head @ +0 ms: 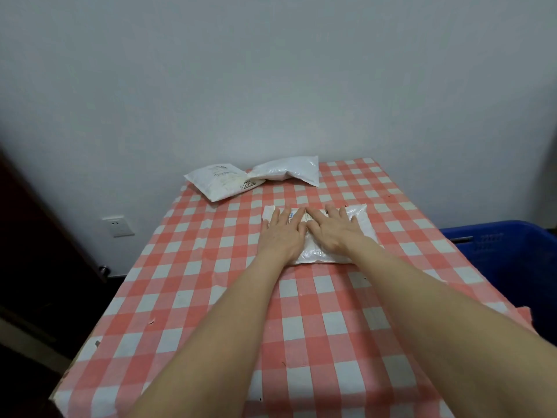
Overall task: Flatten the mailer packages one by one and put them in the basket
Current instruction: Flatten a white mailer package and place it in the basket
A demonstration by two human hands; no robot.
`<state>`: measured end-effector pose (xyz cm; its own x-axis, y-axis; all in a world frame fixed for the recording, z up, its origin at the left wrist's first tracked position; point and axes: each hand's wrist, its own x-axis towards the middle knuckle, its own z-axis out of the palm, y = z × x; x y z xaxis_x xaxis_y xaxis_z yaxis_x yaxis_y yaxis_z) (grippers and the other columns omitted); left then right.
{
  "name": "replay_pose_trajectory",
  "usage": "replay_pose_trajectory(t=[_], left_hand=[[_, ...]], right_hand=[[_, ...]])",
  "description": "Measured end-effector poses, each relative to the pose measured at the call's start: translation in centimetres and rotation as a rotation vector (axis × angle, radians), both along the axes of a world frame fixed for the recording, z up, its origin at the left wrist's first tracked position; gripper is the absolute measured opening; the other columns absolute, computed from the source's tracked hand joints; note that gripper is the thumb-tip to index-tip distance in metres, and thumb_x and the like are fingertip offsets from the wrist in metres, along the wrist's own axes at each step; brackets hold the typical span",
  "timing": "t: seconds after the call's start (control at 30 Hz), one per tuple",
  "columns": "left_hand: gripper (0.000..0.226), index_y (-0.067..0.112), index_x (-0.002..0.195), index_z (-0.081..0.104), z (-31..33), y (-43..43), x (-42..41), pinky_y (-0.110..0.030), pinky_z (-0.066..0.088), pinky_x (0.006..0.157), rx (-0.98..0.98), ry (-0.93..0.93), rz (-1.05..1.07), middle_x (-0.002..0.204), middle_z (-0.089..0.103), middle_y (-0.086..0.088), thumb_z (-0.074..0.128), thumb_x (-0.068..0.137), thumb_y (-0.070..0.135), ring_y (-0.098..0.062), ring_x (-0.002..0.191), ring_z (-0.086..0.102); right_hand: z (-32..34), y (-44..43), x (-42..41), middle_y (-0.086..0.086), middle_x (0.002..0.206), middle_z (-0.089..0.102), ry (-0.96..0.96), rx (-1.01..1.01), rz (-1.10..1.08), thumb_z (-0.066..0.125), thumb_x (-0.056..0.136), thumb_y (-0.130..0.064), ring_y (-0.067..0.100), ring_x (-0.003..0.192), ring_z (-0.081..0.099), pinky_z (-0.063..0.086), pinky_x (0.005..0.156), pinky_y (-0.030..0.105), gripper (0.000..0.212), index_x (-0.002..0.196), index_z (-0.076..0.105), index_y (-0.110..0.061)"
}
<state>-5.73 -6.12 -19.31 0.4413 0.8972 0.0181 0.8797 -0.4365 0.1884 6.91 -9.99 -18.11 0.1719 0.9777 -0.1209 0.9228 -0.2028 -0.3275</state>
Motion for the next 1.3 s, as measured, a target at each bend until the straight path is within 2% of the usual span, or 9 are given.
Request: replay_pose_trajectory(t=[0.4, 0.7, 0.8, 0.87, 0.93, 1.03, 1.13, 1.2, 1.3], left_hand=[[0.051, 0.032, 0.153, 0.004, -0.5, 0.0, 0.1, -0.046, 0.001, 0.119, 0.021, -0.017, 0.009, 0.161, 0.001, 0.0, 0.01, 0.103, 0.037, -0.02, 0.148, -0.002], [0.051, 0.031, 0.153, 0.002, 0.2, -0.2, 0.2, -0.046, 0.0, 0.119, -0.024, -0.002, 0.008, 0.161, 0.001, 0.0, 0.01, 0.103, 0.037, -0.02, 0.148, -0.002], [0.051, 0.03, 0.153, 0.002, 0.8, 0.0, 0.1, -0.047, 0.002, 0.119, -0.065, 0.018, -0.005, 0.161, 0.0, -0.001, 0.011, 0.103, 0.038, -0.021, 0.148, -0.002], [0.052, 0.027, 0.153, 0.005, 1.5, -0.1, -0.1, -0.047, 0.004, 0.12, -0.035, -0.022, 0.0, 0.161, 0.002, -0.004, 0.013, 0.103, 0.037, -0.021, 0.148, 0.001], [0.051, 0.021, 0.153, 0.012, 2.1, -0.4, 0.1, -0.043, 0.008, 0.12, 0.069, -0.127, 0.022, 0.16, 0.01, -0.005, 0.017, 0.103, 0.034, -0.02, 0.147, 0.007], [0.049, 0.017, 0.151, 0.022, 2.7, -0.8, 1.3, -0.038, 0.011, 0.12, 0.161, -0.192, -0.02, 0.158, 0.018, -0.004, 0.022, 0.103, 0.028, -0.018, 0.146, 0.013], [0.048, 0.018, 0.151, 0.02, 2.6, -0.7, 2.9, -0.039, 0.007, 0.12, 0.16, -0.114, -0.068, 0.158, 0.018, -0.001, 0.021, 0.103, 0.027, -0.016, 0.147, 0.01], [0.048, 0.02, 0.152, 0.018, 2.2, -0.4, 3.2, -0.041, 0.005, 0.119, 0.16, -0.023, -0.08, 0.159, 0.016, 0.002, 0.019, 0.104, 0.028, -0.017, 0.147, 0.008], [0.048, 0.025, 0.152, 0.015, 1.3, -0.2, 3.0, -0.047, 0.003, 0.119, 0.086, 0.068, -0.092, 0.159, 0.014, 0.005, 0.014, 0.104, 0.031, -0.019, 0.147, 0.005]], right_hand=[[-0.3, -0.2, 0.1, 0.008, 0.161, 0.0, 0.026, 0.033, -0.001, 0.017, 0.102, -0.042, 0.032, 0.148, -0.001, 0.0, 0.117, 0.054, 0.052, 0.152, 0.006, -0.039], [-0.2, 0.2, 0.7, 0.007, 0.162, 0.002, 0.139, 0.029, -0.002, 0.02, 0.101, -0.04, 0.029, 0.148, -0.001, -0.002, 0.117, 0.052, 0.052, 0.152, 0.01, -0.039], [0.1, 0.1, 1.2, 0.005, 0.162, 0.006, 0.311, 0.07, 0.013, 0.021, 0.102, -0.038, 0.024, 0.149, 0.002, 0.0, 0.118, 0.05, 0.051, 0.153, 0.017, -0.033], [0.6, -0.2, 2.0, 0.004, 0.161, 0.01, 0.426, 0.197, -0.046, 0.025, 0.103, -0.035, 0.021, 0.148, 0.007, 0.009, 0.119, 0.045, 0.051, 0.153, 0.021, -0.025], [1.3, -0.6, 2.7, 0.004, 0.161, 0.013, 0.312, 0.331, -0.165, 0.026, 0.102, -0.031, 0.023, 0.147, 0.014, 0.018, 0.118, 0.043, 0.052, 0.152, 0.022, -0.021], [1.8, -0.9, 3.2, 0.005, 0.161, 0.011, 0.153, 0.347, -0.202, 0.026, 0.102, -0.028, 0.024, 0.148, 0.009, 0.015, 0.12, 0.042, 0.054, 0.153, 0.017, -0.017], [1.5, -0.8, 2.8, 0.007, 0.161, 0.009, 0.129, 0.282, -0.1, 0.024, 0.103, -0.028, 0.025, 0.149, 0.002, 0.009, 0.121, 0.039, 0.054, 0.154, 0.015, -0.013], [0.7, -0.5, 2.3, 0.01, 0.16, 0.014, 0.131, 0.236, -0.031, 0.022, 0.102, -0.028, 0.028, 0.148, 0.005, 0.009, 0.121, 0.041, 0.053, 0.152, 0.019, -0.01], [-0.9, -0.3, 1.8, 0.013, 0.158, 0.018, 0.115, 0.145, -0.001, 0.009, 0.096, -0.04, 0.032, 0.147, 0.009, 0.013, 0.119, 0.047, 0.064, 0.152, 0.019, -0.011]])
